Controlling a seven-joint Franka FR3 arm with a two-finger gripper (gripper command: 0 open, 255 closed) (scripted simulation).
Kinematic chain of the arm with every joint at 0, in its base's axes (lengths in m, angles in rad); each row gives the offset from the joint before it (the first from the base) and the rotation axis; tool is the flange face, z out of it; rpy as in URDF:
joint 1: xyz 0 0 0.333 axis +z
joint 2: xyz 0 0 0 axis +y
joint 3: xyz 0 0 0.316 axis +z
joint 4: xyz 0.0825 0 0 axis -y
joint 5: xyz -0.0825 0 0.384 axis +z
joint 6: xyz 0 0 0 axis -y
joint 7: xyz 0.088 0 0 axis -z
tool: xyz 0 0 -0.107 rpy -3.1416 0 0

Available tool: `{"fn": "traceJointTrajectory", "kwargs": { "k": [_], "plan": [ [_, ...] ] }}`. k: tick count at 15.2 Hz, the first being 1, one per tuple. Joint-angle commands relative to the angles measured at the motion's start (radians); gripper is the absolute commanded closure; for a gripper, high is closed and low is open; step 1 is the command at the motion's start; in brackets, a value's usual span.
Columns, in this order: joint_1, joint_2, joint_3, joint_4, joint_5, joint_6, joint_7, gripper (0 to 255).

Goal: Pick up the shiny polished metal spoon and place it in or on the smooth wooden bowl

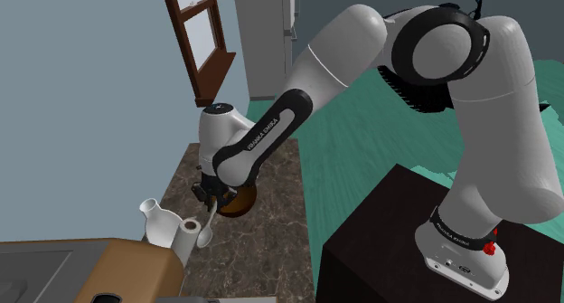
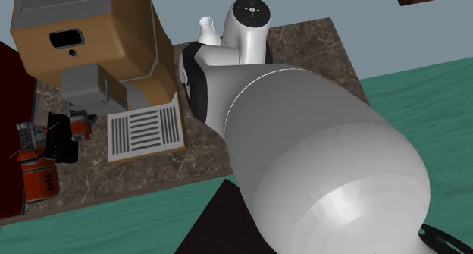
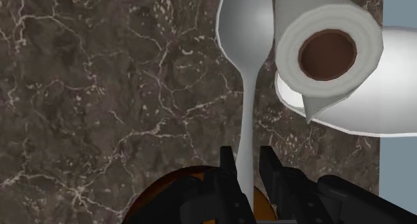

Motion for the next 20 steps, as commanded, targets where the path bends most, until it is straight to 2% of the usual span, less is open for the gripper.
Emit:
{"fn": "traceJointTrajectory", "kwargs": {
  "k": [1, 2, 13, 20],
  "plan": [
    [-0.002, -0.018, 0.003, 0.003, 0.003, -0.021, 0.002, 255],
    [-0.003, -0.024, 0.004, 0.003, 0.004, -0.027, 0.002, 255],
    [-0.215, -0.006, 0.004, 0.081, 0.06, -0.127, -0.251, 255],
    [-0.219, 0.051, -0.003, 0.086, 0.056, -0.078, -0.269, 255]
  ]
}}
